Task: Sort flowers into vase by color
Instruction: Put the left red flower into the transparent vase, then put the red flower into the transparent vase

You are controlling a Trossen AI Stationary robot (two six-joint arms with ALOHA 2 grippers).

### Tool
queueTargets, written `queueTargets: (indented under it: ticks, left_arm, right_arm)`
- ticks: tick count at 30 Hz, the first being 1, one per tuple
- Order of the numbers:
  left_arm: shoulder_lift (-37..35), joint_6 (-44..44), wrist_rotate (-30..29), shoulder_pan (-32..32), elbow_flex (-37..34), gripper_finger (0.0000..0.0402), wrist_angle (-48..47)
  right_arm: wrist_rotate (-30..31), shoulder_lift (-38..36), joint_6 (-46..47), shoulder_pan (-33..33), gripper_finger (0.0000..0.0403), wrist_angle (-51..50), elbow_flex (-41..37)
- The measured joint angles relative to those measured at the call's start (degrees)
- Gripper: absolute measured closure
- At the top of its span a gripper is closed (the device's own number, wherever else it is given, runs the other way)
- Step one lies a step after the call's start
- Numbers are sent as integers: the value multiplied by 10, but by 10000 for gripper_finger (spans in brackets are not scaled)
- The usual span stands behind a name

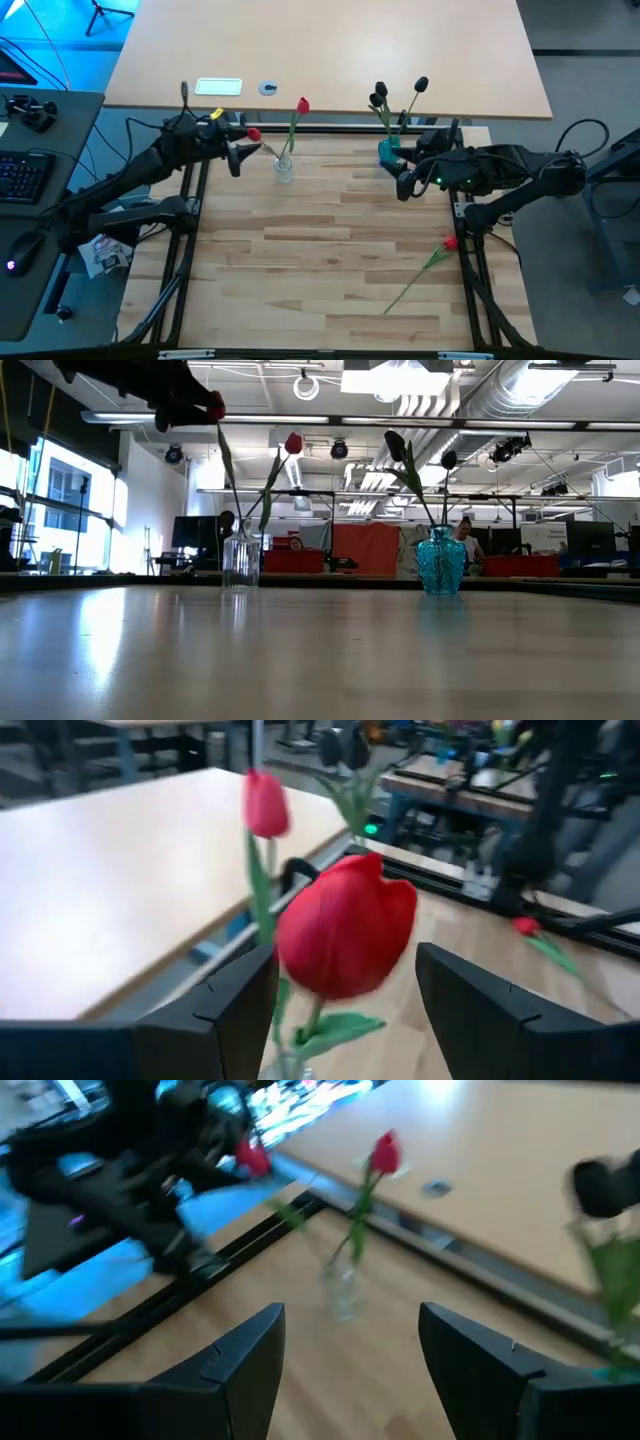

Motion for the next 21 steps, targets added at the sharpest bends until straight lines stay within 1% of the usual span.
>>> queueTargets:
  ticks: [2,4,11,13,14,16,18,21]
  left_arm:
    - [-14,2,-22,0,17,176,-24]
    - [-27,-2,-28,0,31,176,-32]
    - [-61,-21,-33,0,77,176,-36]
    - [-67,-29,-34,0,92,176,-33]
    - [-69,-34,-34,0,98,176,-33]
    - [-72,-46,-34,0,105,176,-33]
    - [-74,-62,-34,0,107,176,-34]
    - [-74,-91,-31,0,107,176,-36]
  right_arm:
    - [-30,0,13,0,176,-11,0]
    - [-50,3,29,0,176,-32,0]
    - [-53,21,83,0,176,-107,0]
    - [-55,34,112,0,176,-127,0]
    - [-66,44,134,0,176,-143,0]
    - [-114,72,170,0,176,-183,-1]
    - [-177,100,192,5,176,-203,-22]
    - [-268,139,256,25,176,-193,-92]
